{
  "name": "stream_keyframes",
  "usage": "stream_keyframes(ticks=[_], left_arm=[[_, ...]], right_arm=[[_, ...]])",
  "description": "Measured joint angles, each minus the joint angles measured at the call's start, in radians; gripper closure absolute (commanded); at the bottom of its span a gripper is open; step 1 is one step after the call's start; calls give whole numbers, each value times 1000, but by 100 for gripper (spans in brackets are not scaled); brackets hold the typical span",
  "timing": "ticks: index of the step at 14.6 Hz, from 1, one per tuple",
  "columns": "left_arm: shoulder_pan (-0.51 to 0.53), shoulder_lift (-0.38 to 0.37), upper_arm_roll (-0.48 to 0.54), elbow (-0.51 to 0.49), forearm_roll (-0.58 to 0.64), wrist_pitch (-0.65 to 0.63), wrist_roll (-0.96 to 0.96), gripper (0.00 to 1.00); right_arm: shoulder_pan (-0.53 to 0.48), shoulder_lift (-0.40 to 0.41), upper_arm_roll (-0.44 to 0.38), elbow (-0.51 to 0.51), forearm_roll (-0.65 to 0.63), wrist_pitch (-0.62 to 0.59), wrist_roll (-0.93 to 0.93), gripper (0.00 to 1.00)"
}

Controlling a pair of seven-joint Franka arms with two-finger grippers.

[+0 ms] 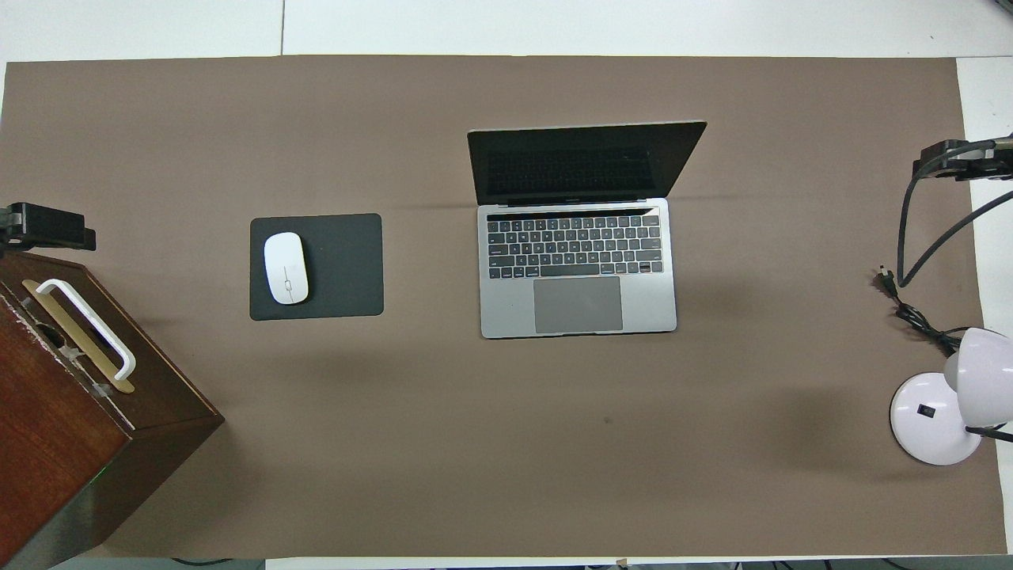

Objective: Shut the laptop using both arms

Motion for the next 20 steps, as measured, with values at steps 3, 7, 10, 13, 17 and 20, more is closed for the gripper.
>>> stream_keyframes(ticks=[3,7,10,13,17,20], left_arm=[[1,0,4,-2,0,0,0,0],[2,0,9,-4,0,9,0,40],[2,0,9,-25,0,67,-1,100],[4,-4,11,-52,0,86,-2,100],[9,-10,16,-68,0,149,1,100],[8,-12,9,-78,0,187,3,100]], right_arm=[[17,14,1,7,0,0,0,100],[38,38,1,11,0,35,0,100],[38,68,0,42,0,37,0,100],[39,168,19,162,0,40,0,100],[77,267,43,260,0,42,26,100],[87,306,43,309,0,44,30,100]])
